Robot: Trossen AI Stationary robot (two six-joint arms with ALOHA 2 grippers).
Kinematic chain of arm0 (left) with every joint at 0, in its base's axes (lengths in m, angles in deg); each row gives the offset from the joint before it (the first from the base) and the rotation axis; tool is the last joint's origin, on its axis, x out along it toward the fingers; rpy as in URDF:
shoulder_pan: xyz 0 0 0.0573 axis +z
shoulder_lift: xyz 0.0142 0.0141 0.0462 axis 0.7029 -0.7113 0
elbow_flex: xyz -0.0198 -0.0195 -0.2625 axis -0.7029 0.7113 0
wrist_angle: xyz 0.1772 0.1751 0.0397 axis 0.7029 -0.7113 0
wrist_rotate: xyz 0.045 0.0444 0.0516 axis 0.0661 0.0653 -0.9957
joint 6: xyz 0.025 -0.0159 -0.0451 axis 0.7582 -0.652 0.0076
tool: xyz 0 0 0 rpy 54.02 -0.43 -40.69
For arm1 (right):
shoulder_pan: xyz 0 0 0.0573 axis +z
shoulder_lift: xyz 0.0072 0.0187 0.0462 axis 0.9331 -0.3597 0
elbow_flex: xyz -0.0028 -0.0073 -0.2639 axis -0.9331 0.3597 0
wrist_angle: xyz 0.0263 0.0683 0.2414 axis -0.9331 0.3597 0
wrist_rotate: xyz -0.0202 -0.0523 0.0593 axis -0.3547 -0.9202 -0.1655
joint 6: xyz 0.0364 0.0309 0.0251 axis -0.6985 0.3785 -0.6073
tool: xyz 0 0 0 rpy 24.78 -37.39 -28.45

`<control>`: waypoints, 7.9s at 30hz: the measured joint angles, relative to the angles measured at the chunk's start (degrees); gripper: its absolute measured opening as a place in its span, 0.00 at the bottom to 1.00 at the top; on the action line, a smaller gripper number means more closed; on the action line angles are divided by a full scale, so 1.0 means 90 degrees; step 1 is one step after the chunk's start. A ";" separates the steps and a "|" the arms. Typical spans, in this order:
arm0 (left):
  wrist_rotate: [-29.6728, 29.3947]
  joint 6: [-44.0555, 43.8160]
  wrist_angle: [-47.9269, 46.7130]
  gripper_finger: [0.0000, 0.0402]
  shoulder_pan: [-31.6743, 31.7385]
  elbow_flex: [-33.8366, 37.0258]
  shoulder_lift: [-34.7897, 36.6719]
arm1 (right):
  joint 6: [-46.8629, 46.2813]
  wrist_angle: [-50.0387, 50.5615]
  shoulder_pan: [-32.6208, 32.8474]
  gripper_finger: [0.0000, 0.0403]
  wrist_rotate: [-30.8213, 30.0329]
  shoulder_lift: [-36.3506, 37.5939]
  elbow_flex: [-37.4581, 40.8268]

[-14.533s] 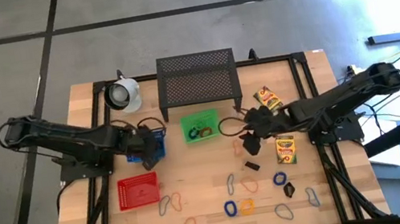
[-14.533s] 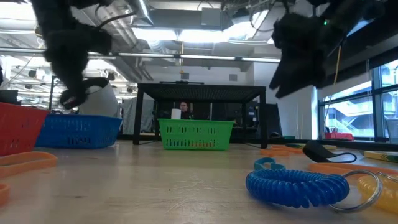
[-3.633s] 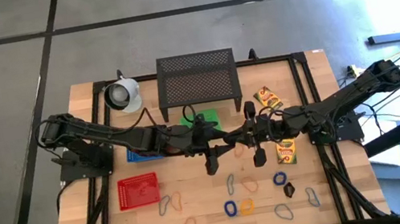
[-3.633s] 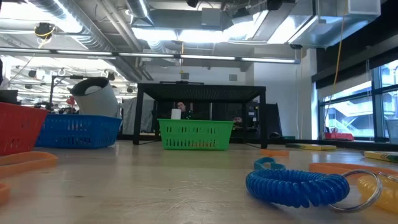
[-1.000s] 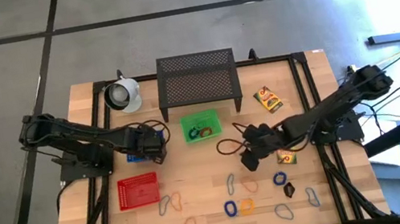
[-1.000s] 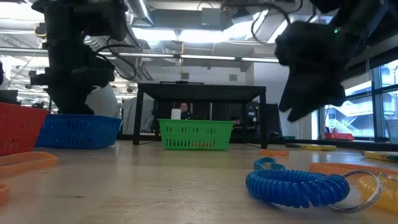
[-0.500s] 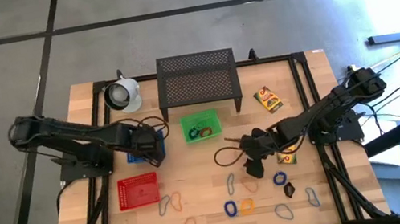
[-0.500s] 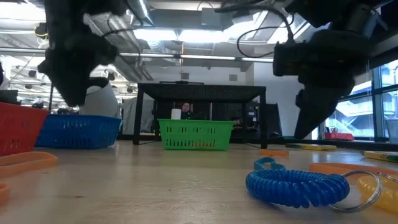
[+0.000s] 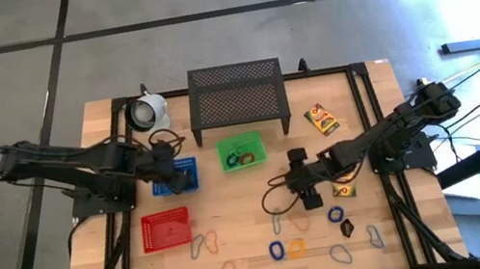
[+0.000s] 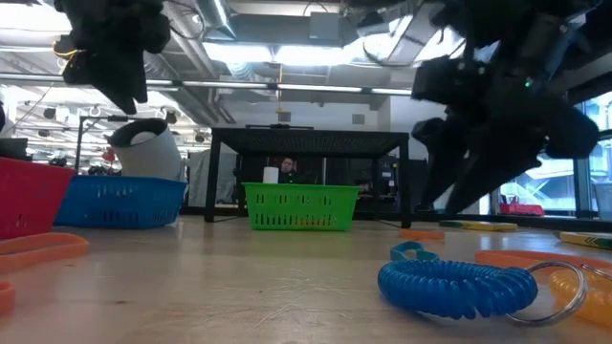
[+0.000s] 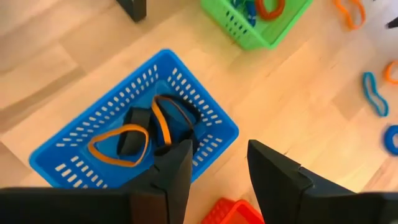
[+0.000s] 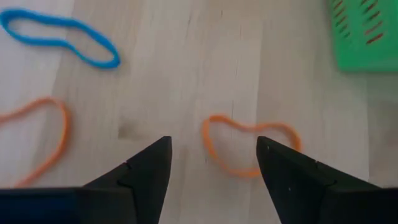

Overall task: Pick & Place Office Desk Supplies
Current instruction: Put the orange rubber band into the blue bin

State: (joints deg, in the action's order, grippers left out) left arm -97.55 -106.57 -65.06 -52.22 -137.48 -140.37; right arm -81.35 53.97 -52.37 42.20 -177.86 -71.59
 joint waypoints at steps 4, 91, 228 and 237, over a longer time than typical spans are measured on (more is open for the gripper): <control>-0.0211 0.0014 0.0004 0.37 -0.0084 0.0000 0.0196 | -0.0240 -0.0325 -0.0218 0.58 0.0395 -0.0401 -0.0004; -0.0269 0.7576 1.1648 0.39 -0.0189 -0.1073 -0.4361 | -0.3657 -0.5540 -0.0441 0.02 0.1188 0.2241 0.0001; -0.4530 0.0832 0.3480 0.32 -0.2121 -0.2123 -0.1751 | -0.4328 -0.0802 0.2182 0.01 -0.0937 -0.0970 -0.0001; -0.4520 0.0916 0.3431 0.32 -0.2121 -0.2125 -0.1750 | -0.4093 -0.0780 0.1913 0.00 -0.1223 -0.0374 0.0023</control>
State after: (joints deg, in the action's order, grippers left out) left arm -138.23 -98.33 -34.18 -71.31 -156.61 -156.12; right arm -118.19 46.95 -35.15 31.20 -181.22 -71.38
